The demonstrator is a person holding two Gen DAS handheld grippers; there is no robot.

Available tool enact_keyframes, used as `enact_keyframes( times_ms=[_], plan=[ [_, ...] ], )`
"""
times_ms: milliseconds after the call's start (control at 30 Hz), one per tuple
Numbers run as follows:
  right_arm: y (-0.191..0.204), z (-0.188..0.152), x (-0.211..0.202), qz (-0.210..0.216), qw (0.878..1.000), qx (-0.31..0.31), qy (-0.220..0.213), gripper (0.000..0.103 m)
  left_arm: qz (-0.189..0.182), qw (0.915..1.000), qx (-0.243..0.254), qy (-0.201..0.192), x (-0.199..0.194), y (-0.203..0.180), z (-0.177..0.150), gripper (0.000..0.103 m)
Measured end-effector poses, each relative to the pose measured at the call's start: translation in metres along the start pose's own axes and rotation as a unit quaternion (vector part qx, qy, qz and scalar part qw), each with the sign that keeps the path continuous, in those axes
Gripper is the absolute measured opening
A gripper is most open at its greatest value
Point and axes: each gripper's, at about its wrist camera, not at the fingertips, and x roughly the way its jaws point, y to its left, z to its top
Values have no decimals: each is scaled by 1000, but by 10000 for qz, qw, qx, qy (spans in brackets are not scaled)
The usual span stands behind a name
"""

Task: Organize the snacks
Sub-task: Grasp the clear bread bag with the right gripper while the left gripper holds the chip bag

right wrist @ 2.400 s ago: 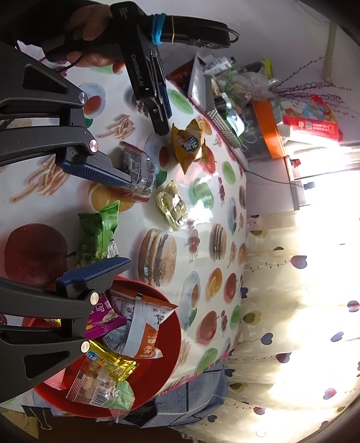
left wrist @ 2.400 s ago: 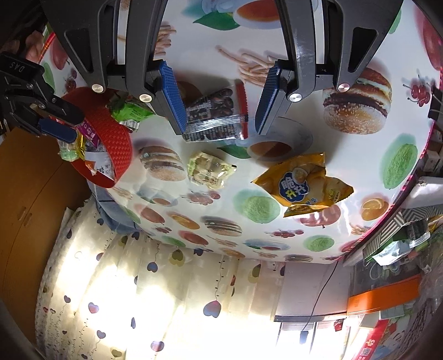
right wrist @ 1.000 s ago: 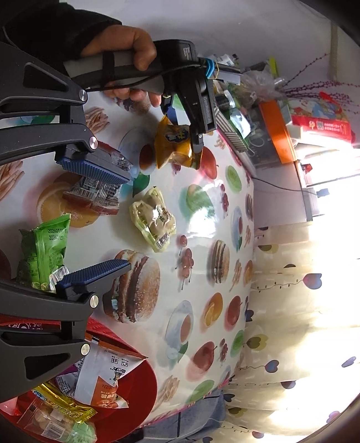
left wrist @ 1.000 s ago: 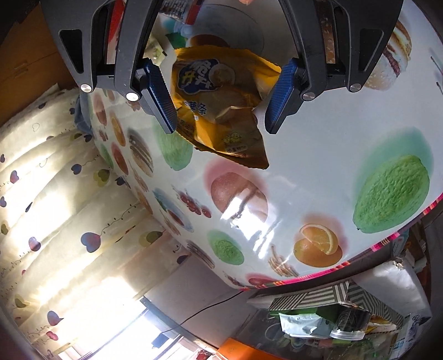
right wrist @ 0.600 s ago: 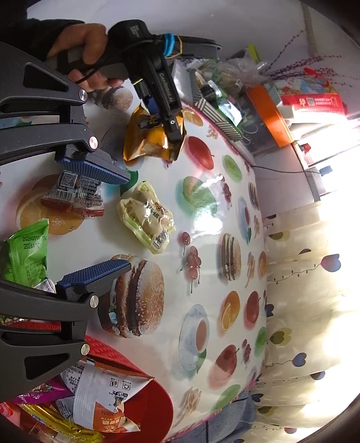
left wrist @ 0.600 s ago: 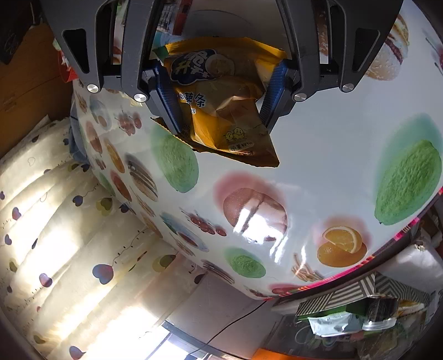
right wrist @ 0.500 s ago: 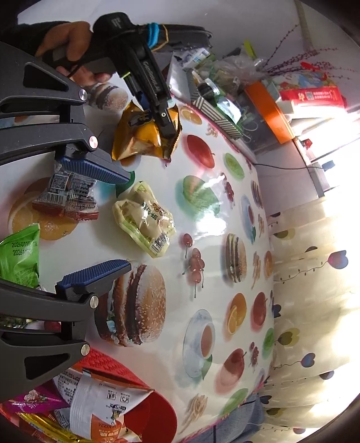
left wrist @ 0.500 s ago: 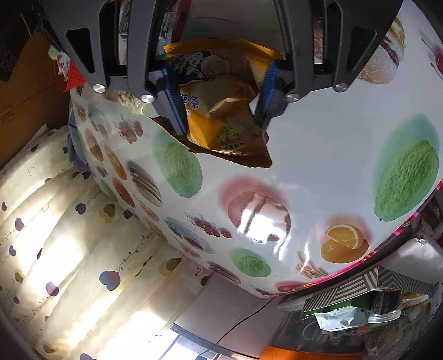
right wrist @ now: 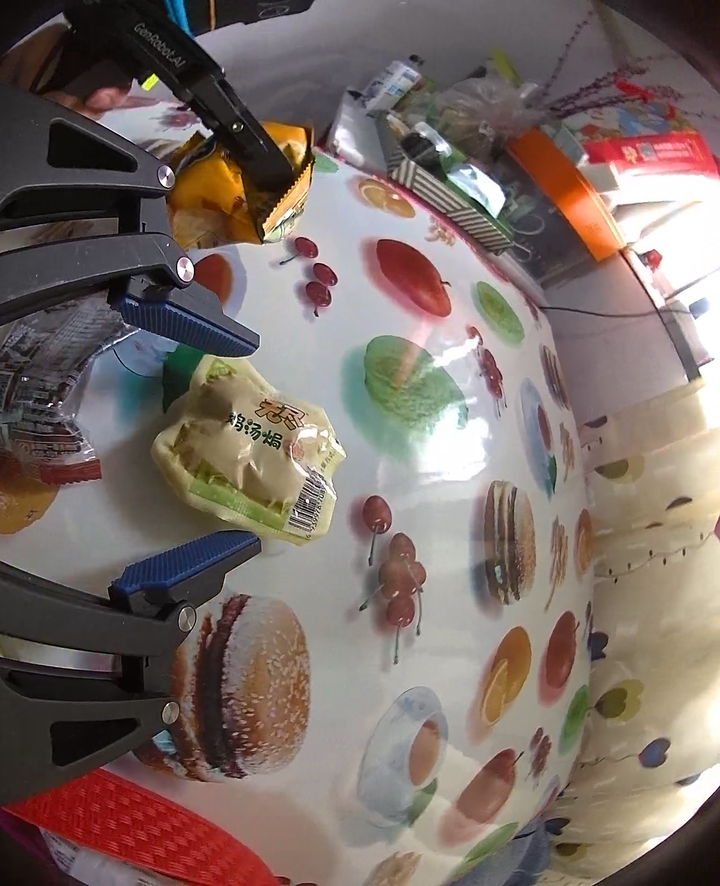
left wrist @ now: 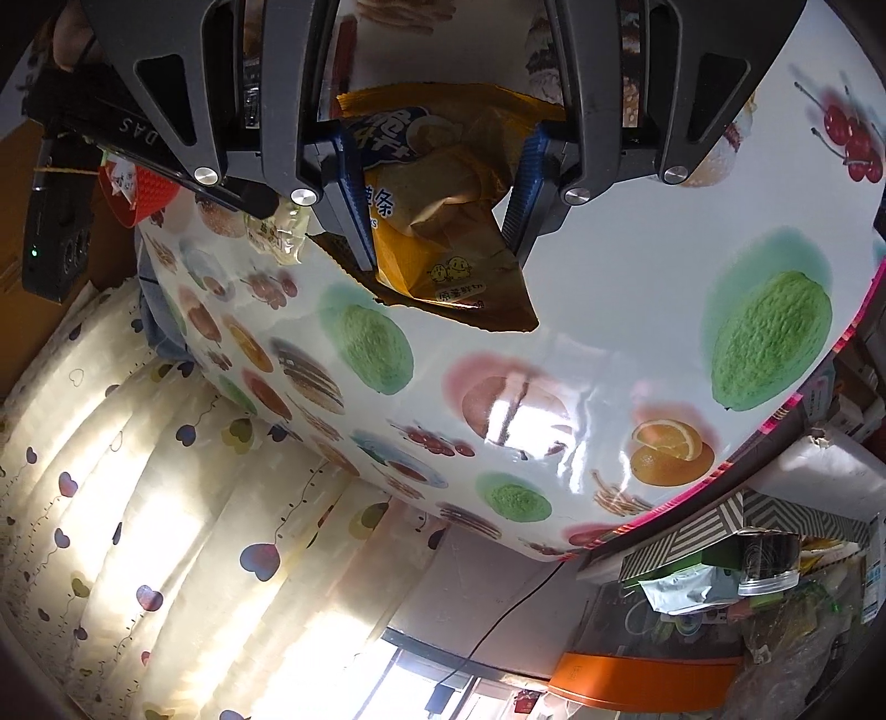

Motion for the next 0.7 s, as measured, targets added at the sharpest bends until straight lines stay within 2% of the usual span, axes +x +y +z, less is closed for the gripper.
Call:
enact_keyframes(
  times_ms=[67,233,367,500,633,700],
  plan=[
    [7,2,5,-151,9988,-441,117,65,-14,10000,2,4,-1,2,-1,46],
    [12,6,3,-388,9977,-551,-56,65,-17,10000,15,12,-3,6,-2,46],
    [22,9,14,-708,9950,-707,36,70,-23,10000,-17,23,-3,9,-3,46],
    [31,8,28,-1039,9887,-1059,214,69,-21,10000,-17,29,-4,11,-5,46],
    [39,5,28,-1198,9835,-1349,151,69,-19,10000,-19,27,-5,12,-5,46],
    [39,4,27,-1153,9832,-1407,162,66,-17,10000,-24,34,-5,13,-5,46]
  ],
)
